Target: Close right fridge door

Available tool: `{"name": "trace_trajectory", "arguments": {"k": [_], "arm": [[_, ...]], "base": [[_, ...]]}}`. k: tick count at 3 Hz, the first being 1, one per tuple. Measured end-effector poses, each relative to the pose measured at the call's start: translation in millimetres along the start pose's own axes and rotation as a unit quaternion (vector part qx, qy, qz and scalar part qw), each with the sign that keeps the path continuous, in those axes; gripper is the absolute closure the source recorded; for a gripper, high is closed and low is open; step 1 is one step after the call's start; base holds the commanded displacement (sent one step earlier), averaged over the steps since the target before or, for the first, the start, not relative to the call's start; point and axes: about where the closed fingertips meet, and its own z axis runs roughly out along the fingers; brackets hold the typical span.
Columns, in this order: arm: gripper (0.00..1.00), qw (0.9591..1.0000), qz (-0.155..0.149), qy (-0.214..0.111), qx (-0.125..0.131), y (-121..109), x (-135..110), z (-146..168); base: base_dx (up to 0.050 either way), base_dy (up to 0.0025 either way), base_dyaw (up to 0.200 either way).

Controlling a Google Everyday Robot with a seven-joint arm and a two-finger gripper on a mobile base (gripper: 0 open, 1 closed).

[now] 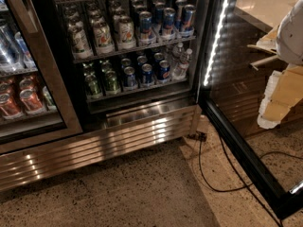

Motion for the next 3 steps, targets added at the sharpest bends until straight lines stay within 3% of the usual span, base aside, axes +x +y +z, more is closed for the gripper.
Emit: {"name": "trace_trajectory", "arguments": {"k": [1,2,3], "arm": [[0.00,1.0000,0.000,0.000,0.000,0.0,0.0,0.0],[0.00,1.0000,0.000,0.000,0.000,0.0,0.0,0.0],[0.00,1.0000,0.000,0.000,0.000,0.0,0.0,0.0]], "base": [[-0.020,0.00185,-0.184],[-0.050,-0.00005,0.000],[0.027,-0.00225,-0.168]]}}
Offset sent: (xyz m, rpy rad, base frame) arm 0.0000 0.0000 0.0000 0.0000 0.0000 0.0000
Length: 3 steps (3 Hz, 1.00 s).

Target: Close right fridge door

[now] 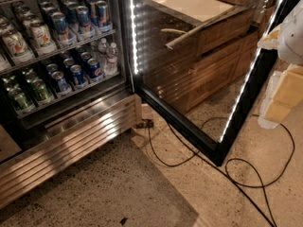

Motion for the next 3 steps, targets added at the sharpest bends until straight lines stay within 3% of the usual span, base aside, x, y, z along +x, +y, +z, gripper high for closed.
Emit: {"name": "trace_trajectory", "arguments": {"k": [1,2,3], "arm": [[0.00,1.0000,0.000,0.000,0.000,0.0,0.0,0.0],[0.00,1.0000,0.000,0.000,0.000,0.0,0.0,0.0],[0.00,1.0000,0.000,0.000,0.000,0.0,0.0,0.0]], "base": [[0.020,-0.00178,-0.183],[0.049,0.00001,0.000],[0.000,0.00001,-0.194]]}}
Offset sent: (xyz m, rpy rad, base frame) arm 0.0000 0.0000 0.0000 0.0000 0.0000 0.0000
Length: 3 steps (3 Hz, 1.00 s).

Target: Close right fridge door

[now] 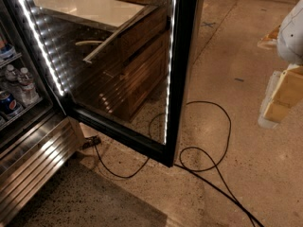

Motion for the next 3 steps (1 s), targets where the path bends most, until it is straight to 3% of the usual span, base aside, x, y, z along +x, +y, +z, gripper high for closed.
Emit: {"name": "trace_trajectory", "arguments": {"k": [1,2,3], "arm": [[0.00,1.0000,0.000,0.000,0.000,0.0,0.0,0.0],[0.00,1.0000,0.000,0.000,0.000,0.0,0.0,0.0],[0.00,1.0000,0.000,0.000,0.000,0.0,0.0,0.0]], "base": [[0.044,0.00204,0.095],[0.038,-0.00242,-0.126],[0.042,0.00227,0.108]]}}
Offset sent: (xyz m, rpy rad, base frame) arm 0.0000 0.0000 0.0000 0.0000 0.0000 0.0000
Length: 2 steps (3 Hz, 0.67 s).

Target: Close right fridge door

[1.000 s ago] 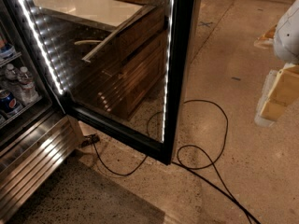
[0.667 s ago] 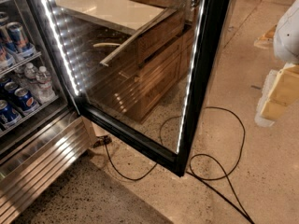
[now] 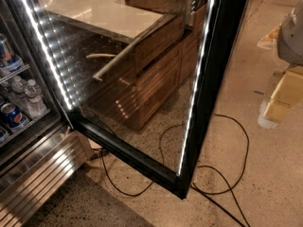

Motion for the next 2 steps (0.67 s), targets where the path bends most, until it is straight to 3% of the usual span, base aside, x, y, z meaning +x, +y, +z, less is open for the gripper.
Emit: {"name": "trace_trajectory", "arguments": {"k": [2], "arm": [[0.00,0.9997,0.017,-0.017,-0.010,-13,0,1]], "base": [[0.000,0.00000,0.000]]}}
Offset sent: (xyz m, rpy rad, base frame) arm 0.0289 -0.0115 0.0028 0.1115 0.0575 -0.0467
